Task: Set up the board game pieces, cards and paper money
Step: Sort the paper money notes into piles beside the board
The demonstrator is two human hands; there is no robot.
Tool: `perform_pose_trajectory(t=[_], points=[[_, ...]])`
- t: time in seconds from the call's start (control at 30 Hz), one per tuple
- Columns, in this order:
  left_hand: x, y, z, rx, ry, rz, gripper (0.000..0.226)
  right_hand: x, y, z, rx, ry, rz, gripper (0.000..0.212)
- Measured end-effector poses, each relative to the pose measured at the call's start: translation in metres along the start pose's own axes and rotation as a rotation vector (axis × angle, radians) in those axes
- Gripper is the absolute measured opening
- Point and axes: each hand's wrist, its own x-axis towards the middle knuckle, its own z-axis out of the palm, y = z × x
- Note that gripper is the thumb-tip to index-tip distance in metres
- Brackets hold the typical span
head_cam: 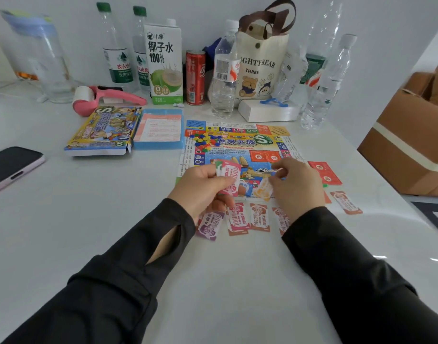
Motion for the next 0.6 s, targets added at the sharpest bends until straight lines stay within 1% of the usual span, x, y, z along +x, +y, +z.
perform_pose_trajectory(t=[0.07,0.1,0.13,0.2,0.23,0.27,0.33,0.37,0.47,0.6], points=[[0.000,0.000,0.001,0.062,-0.006,0.014,0.011,-0.002,-0.002,-0.003,-0.030,-0.007,-0.006,0.034],[0.000,-0.001,0.001,0.105,-0.005,0.029,0.012,-0.003,-0.001,-0.005,-0.028,0.017,-0.013,0.036],[-0.001,-0.001,0.001,0.145,-0.006,0.045,0.013,-0.005,-0.002,-0.007,-0.005,0.056,-0.030,0.035],[-0.002,-0.001,0.001,0.189,-0.010,0.073,0.013,-0.010,-0.004,-0.011,0.098,0.109,-0.072,0.026],[-0.002,-0.001,0.002,0.197,-0.011,0.083,0.013,-0.013,-0.006,-0.013,0.183,0.093,-0.080,0.019],[-0.002,-0.001,0.002,0.206,-0.009,0.090,0.012,-0.017,-0.010,-0.014,0.288,0.041,-0.077,0.016],[-0.003,-0.001,0.003,0.233,-0.009,0.107,0.009,-0.024,-0.017,-0.018,0.480,-0.075,-0.064,0.018],[-0.002,-0.001,0.003,0.250,-0.011,0.115,0.007,-0.025,-0.020,-0.019,0.527,-0.106,-0.058,0.020],[-0.003,0.000,0.003,0.273,-0.016,0.132,0.006,-0.026,-0.022,-0.018,0.555,-0.146,-0.054,0.021],[-0.004,-0.001,0.003,0.243,-0.013,0.138,0.007,-0.023,-0.019,-0.018,0.555,-0.173,-0.049,0.020]])
